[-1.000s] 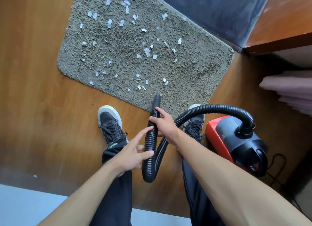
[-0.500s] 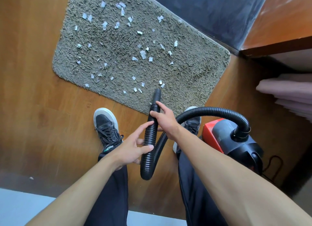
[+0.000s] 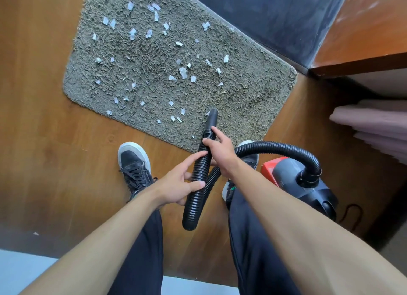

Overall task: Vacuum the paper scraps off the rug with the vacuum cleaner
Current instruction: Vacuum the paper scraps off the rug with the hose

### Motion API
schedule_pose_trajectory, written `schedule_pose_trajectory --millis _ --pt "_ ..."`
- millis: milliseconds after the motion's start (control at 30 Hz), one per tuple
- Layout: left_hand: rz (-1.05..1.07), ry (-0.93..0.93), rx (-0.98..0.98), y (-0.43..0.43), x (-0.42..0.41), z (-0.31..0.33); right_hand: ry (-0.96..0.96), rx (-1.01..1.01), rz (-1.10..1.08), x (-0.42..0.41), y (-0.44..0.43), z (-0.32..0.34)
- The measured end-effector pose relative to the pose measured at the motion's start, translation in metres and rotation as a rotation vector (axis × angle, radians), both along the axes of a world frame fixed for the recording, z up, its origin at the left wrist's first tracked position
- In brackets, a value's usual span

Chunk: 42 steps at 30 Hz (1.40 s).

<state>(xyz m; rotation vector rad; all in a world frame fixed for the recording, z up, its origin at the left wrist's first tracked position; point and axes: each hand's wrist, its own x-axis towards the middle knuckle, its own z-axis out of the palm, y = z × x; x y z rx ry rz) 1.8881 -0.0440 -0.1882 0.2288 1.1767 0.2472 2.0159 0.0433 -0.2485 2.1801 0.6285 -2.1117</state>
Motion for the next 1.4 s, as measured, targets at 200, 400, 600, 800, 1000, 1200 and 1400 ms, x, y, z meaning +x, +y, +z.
schedule_pose_trajectory --millis 200,400,600,800,1000,1200,1400 --pt "0.017 -0.019 -0.026 -0.014 -0.006 0.003 0.010 -0.039 0.033 -0.004 -0.010 0.002" --pt "0.047 0.000 -0.022 -0.023 -0.017 0.002 0.035 -0.055 0.077 -0.015 -0.011 -0.001" --pt "0.019 -0.031 -0.009 -0.016 -0.014 -0.002 0.011 -0.036 0.040 -0.009 -0.009 -0.001" --pt "-0.027 -0.035 0.008 -0.008 0.004 -0.002 -0.014 0.000 -0.024 0.008 -0.009 -0.002" --pt "-0.055 -0.036 0.010 -0.009 0.006 -0.002 -0.035 -0.014 -0.054 0.013 -0.014 -0.001" --pt "-0.029 -0.046 -0.018 -0.024 0.002 0.002 -0.012 -0.055 0.000 0.010 -0.027 -0.001" --pt "0.020 -0.057 -0.073 -0.049 0.002 0.009 -0.038 -0.117 0.055 0.005 -0.050 0.005"
